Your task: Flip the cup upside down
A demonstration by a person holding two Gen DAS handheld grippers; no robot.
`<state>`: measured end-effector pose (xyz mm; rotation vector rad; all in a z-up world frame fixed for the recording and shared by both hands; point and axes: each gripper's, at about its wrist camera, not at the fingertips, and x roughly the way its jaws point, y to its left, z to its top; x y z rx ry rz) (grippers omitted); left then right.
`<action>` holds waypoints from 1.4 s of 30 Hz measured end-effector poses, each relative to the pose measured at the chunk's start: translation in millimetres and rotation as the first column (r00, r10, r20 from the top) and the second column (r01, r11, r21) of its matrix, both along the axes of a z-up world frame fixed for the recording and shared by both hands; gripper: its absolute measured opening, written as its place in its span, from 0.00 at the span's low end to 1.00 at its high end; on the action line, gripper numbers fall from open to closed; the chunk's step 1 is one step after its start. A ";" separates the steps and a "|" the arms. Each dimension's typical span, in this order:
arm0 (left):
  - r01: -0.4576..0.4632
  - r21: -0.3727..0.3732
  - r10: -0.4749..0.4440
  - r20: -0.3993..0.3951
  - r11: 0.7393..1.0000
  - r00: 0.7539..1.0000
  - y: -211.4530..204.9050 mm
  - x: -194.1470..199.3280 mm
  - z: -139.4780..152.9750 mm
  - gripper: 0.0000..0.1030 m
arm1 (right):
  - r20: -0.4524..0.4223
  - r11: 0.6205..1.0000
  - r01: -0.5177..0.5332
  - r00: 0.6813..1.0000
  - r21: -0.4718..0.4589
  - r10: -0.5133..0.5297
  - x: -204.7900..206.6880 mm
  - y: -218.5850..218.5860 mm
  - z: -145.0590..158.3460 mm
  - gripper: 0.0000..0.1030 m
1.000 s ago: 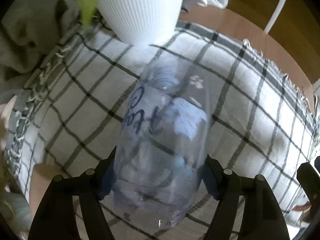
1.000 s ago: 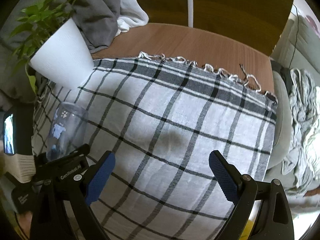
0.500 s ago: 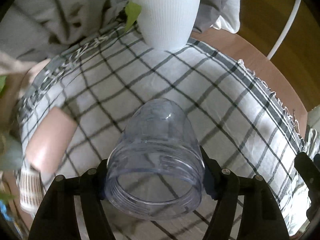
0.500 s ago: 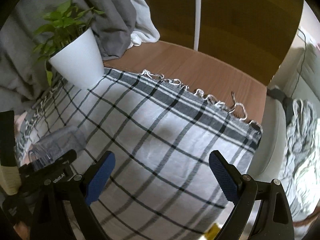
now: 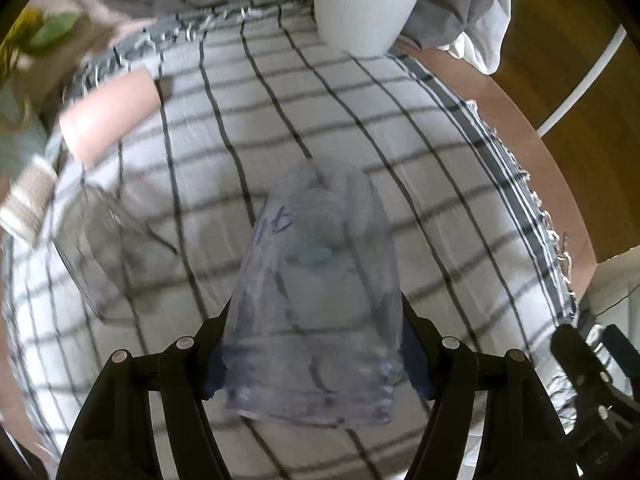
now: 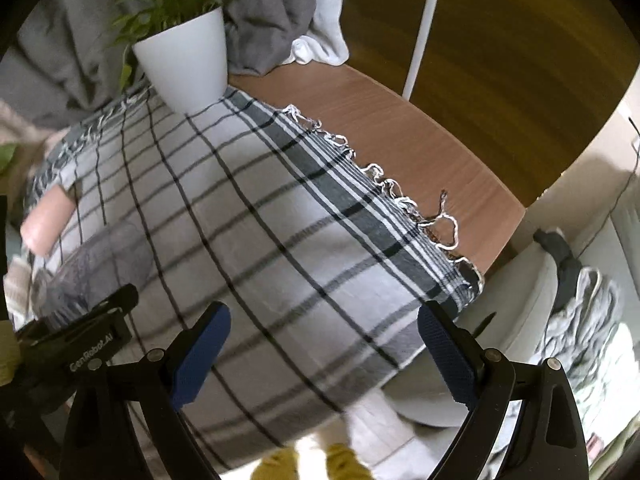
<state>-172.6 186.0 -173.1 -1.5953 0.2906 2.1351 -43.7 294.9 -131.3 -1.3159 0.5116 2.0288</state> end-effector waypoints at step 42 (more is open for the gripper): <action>-0.302 -0.036 0.275 -0.323 0.953 0.905 -138.8 9.8 72.8 0.99 | -0.168 0.927 -0.361 0.925 -0.107 0.341 -77.4 -66.0 29.4 0.92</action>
